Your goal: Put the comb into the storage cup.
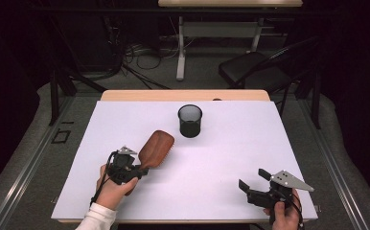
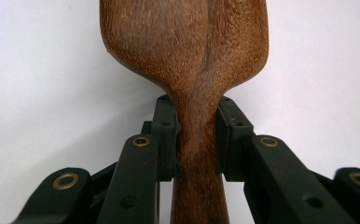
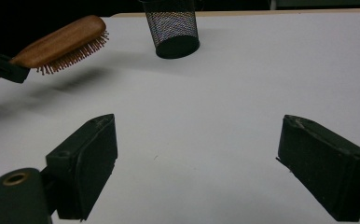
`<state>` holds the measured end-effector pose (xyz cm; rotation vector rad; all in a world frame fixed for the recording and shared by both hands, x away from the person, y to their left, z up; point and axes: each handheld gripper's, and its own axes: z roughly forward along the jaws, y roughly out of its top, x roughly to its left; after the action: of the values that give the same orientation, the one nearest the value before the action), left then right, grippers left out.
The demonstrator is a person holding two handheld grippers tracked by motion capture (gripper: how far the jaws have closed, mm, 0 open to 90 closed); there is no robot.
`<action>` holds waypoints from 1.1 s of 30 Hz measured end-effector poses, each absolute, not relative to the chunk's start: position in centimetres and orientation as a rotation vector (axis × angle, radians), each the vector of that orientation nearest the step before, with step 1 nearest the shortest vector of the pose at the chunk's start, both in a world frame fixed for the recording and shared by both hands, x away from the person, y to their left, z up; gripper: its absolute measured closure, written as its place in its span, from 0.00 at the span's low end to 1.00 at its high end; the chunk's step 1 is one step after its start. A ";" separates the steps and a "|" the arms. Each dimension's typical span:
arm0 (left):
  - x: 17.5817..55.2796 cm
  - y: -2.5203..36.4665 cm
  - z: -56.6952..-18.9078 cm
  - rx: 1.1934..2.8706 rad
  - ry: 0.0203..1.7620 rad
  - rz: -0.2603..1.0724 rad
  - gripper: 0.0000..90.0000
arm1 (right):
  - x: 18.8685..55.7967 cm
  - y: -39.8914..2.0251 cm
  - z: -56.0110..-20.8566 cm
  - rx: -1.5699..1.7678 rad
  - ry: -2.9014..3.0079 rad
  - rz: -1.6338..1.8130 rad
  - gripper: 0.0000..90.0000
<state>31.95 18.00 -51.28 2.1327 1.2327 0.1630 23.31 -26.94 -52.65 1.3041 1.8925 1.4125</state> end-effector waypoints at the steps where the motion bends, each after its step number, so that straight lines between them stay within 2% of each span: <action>1: 31.9 18.0 -51.1 2.129 1.227 0.169 0.80 | 23.3 -26.9 -52.7 1.304 1.893 1.413 0.13; 14: 31.1 18.2 -49.9 2.050 1.155 0.249 0.80 | 23.3 -26.9 -52.7 1.304 1.896 1.411 0.13; 33: 29.8 18.1 -48.3 1.918 1.027 0.300 0.80 | 23.4 -26.8 -52.8 1.308 1.902 1.408 0.13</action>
<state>29.85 18.09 -48.35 1.9177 1.0274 0.2999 23.42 -26.81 -52.80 1.3078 1.9018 1.4077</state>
